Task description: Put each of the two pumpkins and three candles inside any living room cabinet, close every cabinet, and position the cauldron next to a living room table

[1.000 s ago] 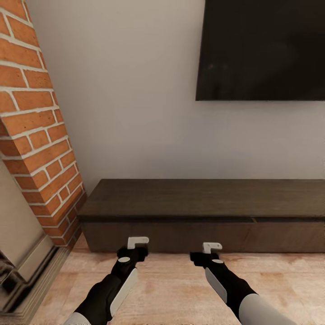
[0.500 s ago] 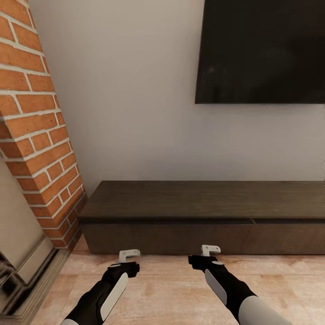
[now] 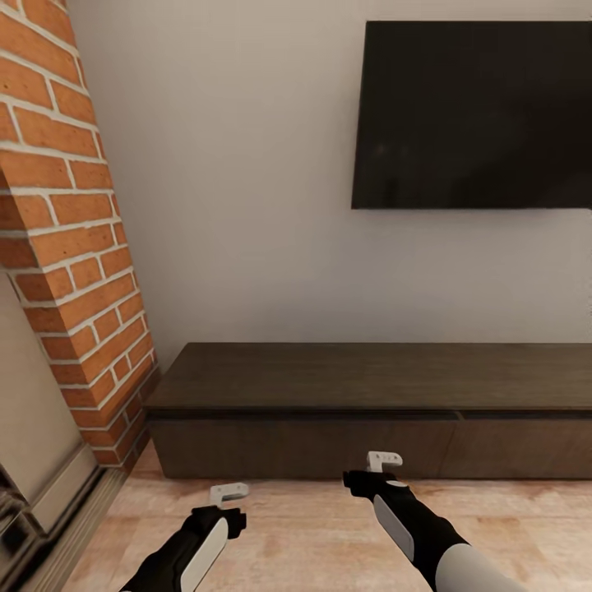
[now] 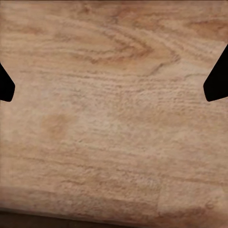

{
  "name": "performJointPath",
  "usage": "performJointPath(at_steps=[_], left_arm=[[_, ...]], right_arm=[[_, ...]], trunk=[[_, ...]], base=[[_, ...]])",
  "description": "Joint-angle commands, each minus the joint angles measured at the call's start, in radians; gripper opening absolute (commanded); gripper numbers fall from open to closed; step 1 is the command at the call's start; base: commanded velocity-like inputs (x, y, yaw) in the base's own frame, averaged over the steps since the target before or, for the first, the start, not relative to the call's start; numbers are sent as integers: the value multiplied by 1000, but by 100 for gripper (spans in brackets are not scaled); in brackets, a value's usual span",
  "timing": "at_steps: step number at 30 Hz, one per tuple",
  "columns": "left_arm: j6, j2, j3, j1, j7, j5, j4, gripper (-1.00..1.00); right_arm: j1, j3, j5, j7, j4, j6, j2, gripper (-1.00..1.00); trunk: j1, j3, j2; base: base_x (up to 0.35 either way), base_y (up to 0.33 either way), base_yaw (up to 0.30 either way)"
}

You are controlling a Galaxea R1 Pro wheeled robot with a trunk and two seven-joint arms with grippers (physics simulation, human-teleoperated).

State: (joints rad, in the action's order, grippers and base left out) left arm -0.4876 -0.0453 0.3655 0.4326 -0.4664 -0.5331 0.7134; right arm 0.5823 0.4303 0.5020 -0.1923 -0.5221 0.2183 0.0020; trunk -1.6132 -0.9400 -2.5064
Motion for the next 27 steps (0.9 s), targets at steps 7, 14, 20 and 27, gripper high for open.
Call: performJointPath(at_steps=[7, 14, 20, 27], left_arm=[[0, 2, 4, 0, -9, -14, -11, 100], [2, 2, 4, 0, -9, -20, -12, 100], [3, 3, 4, -5, -9, -19, -12, 100], [3, 3, 3, -7, -9, -18, -12, 100]], right_arm=[[1, 7, 9, -8, -1, 3, -2, 100], [1, 7, 7, -6, 3, -4, -2, 100], [1, 7, 9, -6, 5, -6, -2, 100], [1, 7, 8, -5, 5, -7, -2, 100]], trunk=[[3, 26, 1], [6, 53, 3], [9, 76, 4], [12, 103, 6]], base=[[0, 0, 0], [-53, 0, 0], [-291, 0, 0], [-322, 0, 0]])
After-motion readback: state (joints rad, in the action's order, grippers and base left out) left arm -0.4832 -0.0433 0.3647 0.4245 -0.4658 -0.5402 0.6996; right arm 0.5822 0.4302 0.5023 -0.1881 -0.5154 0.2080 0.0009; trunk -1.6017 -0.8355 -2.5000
